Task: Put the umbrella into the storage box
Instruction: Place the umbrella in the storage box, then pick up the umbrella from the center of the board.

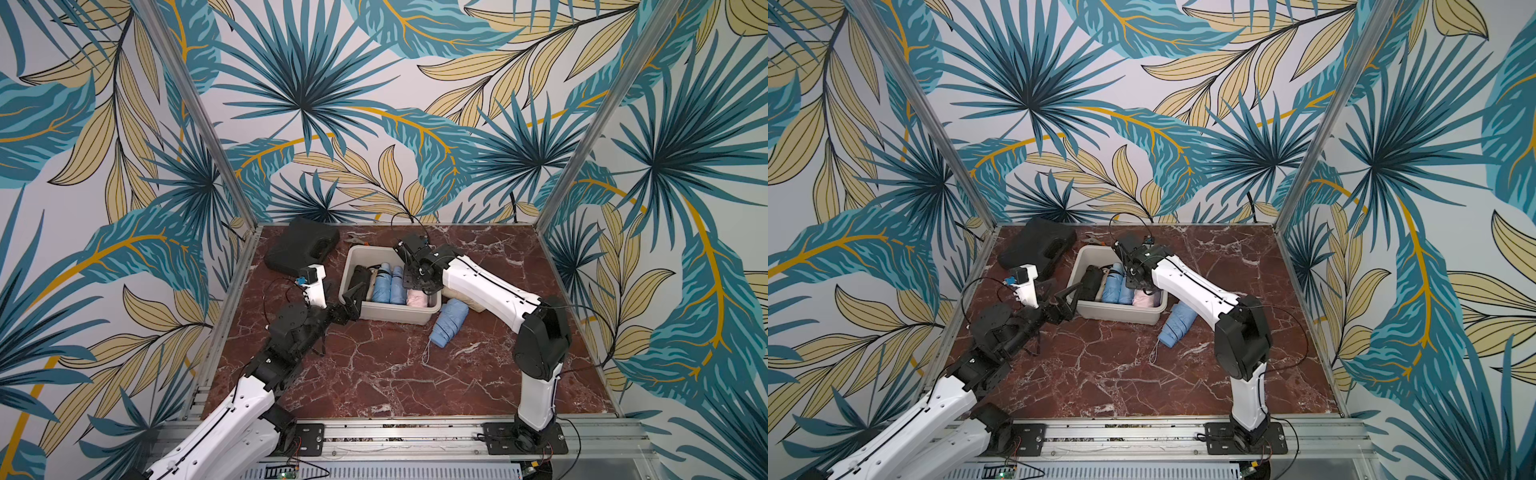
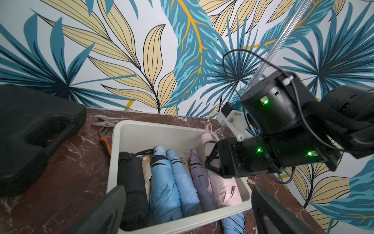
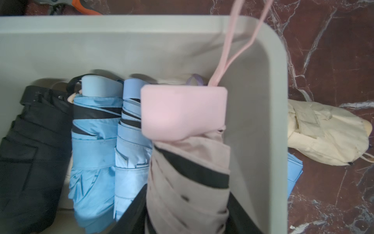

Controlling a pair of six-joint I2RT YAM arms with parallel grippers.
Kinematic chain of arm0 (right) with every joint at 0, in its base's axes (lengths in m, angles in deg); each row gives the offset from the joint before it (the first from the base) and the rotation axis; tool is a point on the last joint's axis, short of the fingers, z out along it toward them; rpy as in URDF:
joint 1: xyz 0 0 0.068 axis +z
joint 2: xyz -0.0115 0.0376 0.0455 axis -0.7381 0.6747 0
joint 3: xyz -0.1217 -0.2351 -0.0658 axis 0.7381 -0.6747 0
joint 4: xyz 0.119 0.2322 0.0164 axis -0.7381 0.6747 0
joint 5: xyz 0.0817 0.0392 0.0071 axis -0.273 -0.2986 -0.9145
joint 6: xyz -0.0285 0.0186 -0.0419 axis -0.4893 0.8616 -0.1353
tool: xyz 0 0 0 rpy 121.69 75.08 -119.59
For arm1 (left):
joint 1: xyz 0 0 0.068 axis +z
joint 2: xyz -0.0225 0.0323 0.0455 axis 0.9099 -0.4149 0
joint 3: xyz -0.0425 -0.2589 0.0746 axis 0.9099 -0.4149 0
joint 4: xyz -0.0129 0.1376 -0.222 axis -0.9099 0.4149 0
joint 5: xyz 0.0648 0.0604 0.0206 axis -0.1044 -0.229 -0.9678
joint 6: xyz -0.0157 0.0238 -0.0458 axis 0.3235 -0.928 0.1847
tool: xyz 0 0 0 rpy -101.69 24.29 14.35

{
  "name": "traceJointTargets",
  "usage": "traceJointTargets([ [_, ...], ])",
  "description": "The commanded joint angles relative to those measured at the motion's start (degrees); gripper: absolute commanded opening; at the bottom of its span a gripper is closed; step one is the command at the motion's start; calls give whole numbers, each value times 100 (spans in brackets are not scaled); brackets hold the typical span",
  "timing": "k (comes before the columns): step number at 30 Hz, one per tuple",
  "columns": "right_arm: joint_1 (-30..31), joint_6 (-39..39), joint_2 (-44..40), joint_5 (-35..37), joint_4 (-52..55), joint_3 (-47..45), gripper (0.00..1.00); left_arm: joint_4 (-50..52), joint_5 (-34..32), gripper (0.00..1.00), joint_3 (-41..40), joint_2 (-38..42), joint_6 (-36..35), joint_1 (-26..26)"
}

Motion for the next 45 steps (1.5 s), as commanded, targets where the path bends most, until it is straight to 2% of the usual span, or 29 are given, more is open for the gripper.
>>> traceJointTargets([
  [1,32,130,-8,106,102,10,61,-329,110,100,103,-118,9,43],
  [9,35,-176,-411,295,-12,-11,75,-315,30,100,175,-226,195,52],
  [14,30,-462,-964,431,-92,-286,76,61,-38,100,402,-314,1033,139],
  [23,24,-706,-2372,392,-285,-1528,76,659,13,100,597,-8,696,145],
  [27,26,-678,-3088,456,-281,-2149,76,795,35,100,540,62,868,143],
  [32,17,-538,-3920,519,-268,-3032,76,797,-130,100,293,284,1159,143],
  [37,-154,-245,-4354,418,-242,-3702,79,942,-351,100,139,480,1256,142],
  [45,-533,618,-4321,-248,-809,-4625,89,700,-389,100,-124,553,1518,140],
])
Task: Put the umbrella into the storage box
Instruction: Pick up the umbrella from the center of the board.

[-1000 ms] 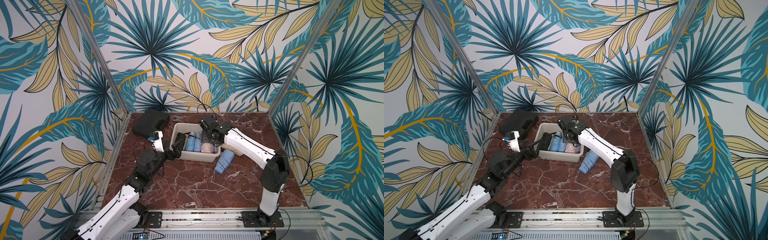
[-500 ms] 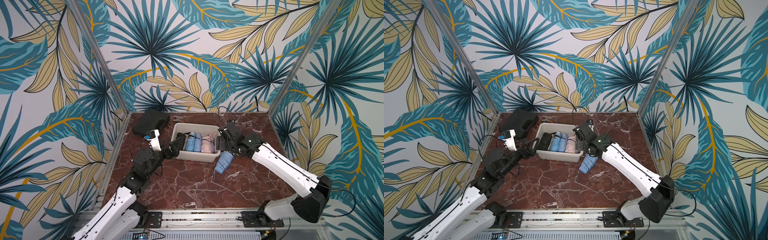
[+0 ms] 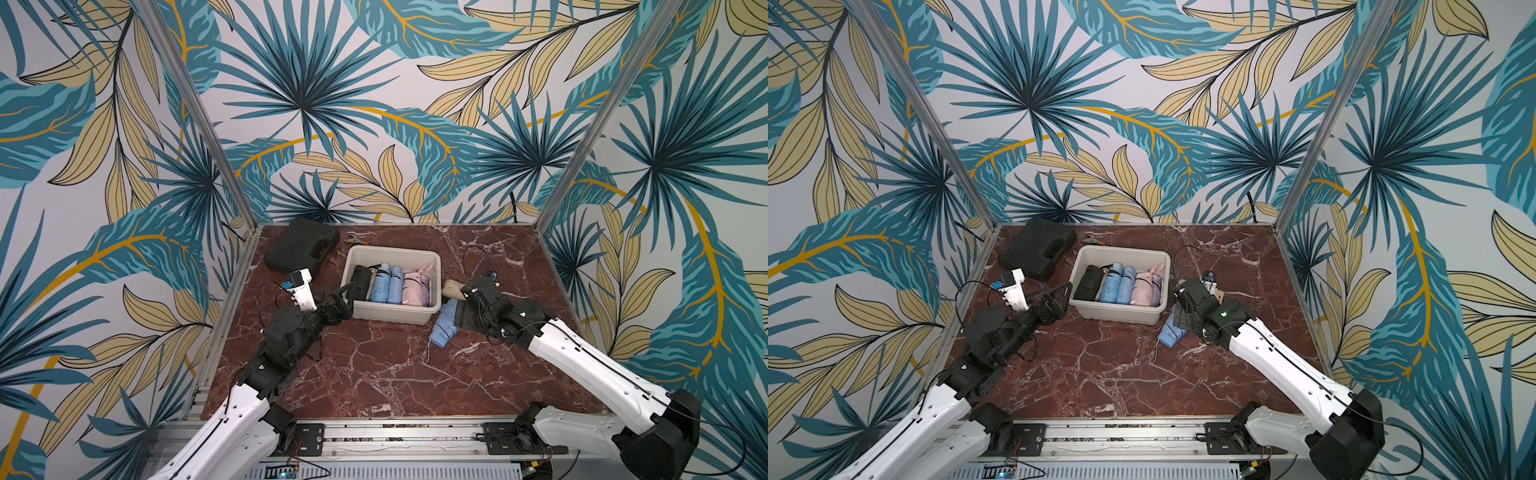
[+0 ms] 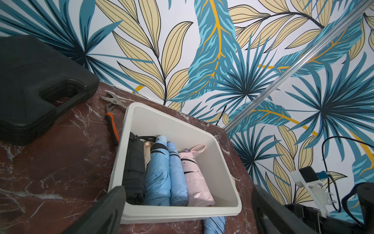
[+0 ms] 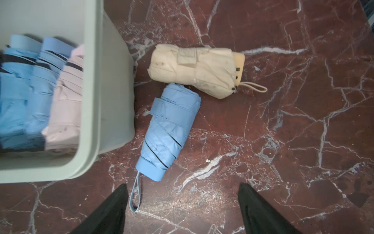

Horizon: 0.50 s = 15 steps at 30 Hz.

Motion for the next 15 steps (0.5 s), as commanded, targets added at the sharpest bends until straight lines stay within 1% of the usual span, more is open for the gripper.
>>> traceJointTargets([
  [1,-153,489,157,-499,-563,-333,89,-92,-83,100,-58,102,117,33],
  [6,-458,837,711,-1149,-1496,-631,95,84,-53,100,-16,206,33,31],
  [9,-653,1038,1030,-1278,-1844,-728,96,390,-13,100,75,249,-70,33],
  [11,-784,1053,1229,-1308,-1974,-727,96,471,-12,100,91,266,-92,37],
  [15,-1010,808,1772,-1432,-2031,-487,97,363,10,100,14,264,-76,37],
])
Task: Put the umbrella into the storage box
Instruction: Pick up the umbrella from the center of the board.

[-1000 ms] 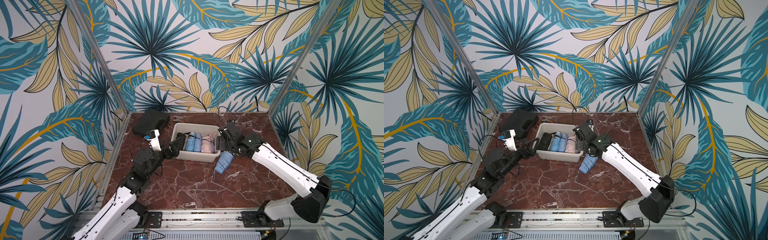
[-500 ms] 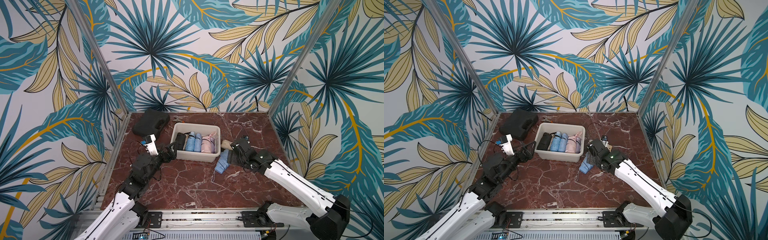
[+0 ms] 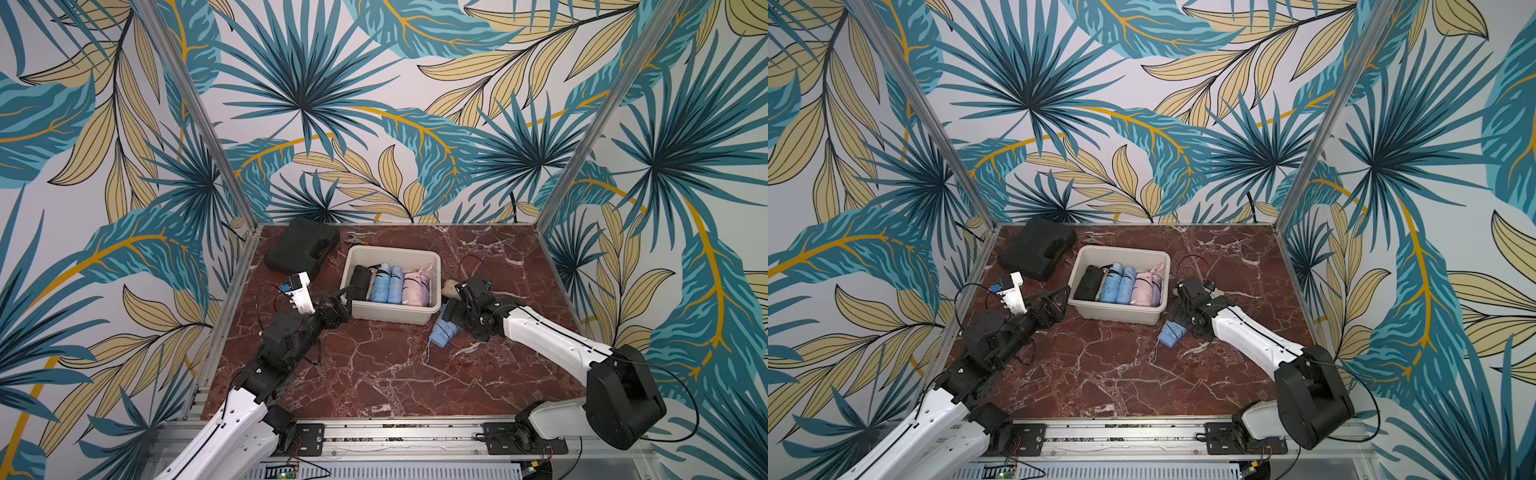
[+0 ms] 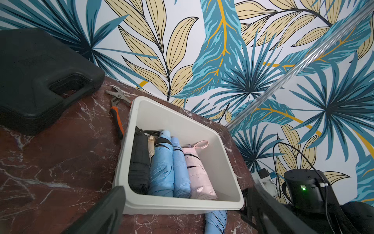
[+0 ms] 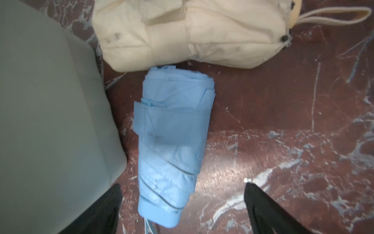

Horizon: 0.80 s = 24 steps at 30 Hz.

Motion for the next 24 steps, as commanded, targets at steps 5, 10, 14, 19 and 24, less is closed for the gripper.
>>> traceJointTargets([
  [5,-198,-247,809,-190,-177,506,97,-95,46,100,-10,23,-122,33],
  [10,-269,-301,1303,-70,113,967,97,-2,29,100,24,14,-200,39],
  [14,-280,-221,1627,92,404,1263,96,7,-1,100,34,6,-235,35],
  [19,-278,-27,1842,192,535,1351,92,-41,-13,100,34,-34,-234,34],
  [24,-278,-8,2108,143,539,1476,89,-108,44,100,56,-131,-211,32],
])
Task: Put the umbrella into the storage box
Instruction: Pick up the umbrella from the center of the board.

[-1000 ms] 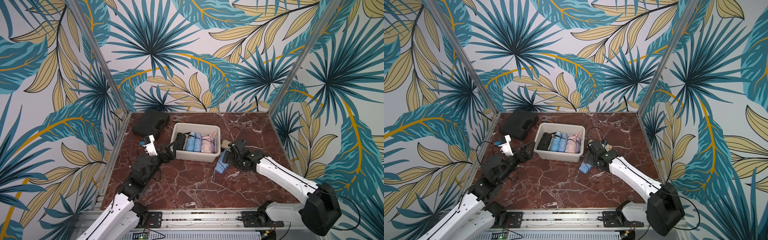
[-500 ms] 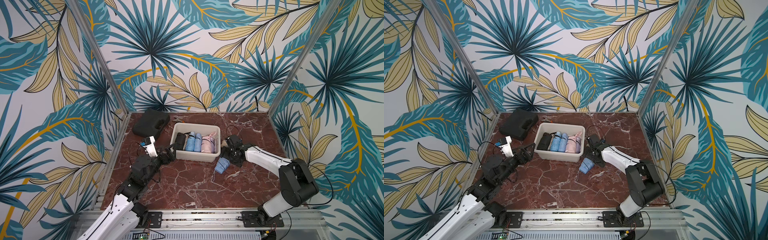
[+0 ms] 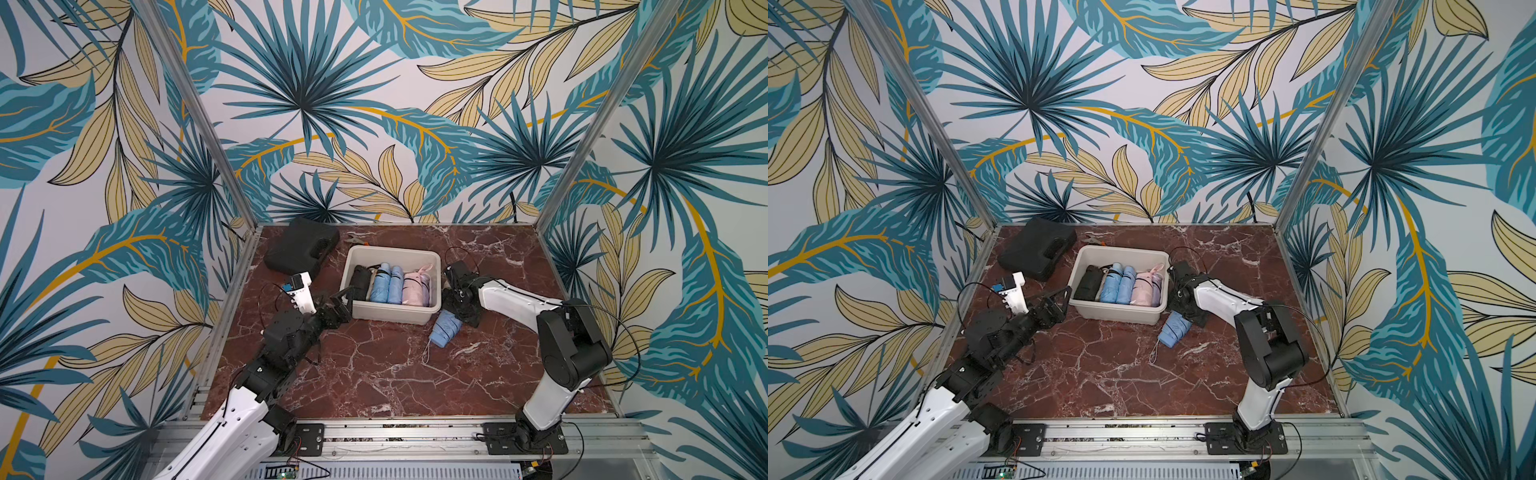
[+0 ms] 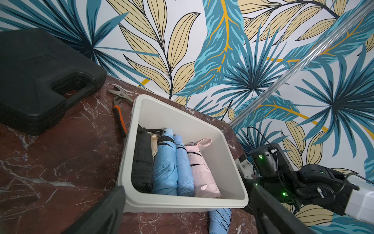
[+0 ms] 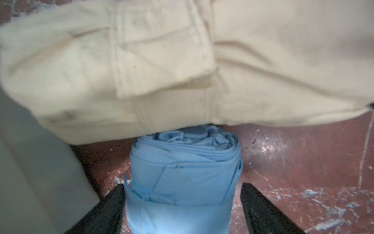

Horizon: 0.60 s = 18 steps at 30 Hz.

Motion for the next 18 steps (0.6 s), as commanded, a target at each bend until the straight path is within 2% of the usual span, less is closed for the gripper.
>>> traceJointTargets([
  [1,-13,77,244,105,190,116,88,-106,46,100,69,-43,-88,32],
  [8,-26,84,494,136,190,188,81,-60,46,100,140,-61,-100,32],
  [11,-35,103,492,133,190,166,73,-37,49,100,172,-63,-94,34],
  [18,-53,156,-81,136,190,-134,58,-23,51,100,227,-63,-120,35],
])
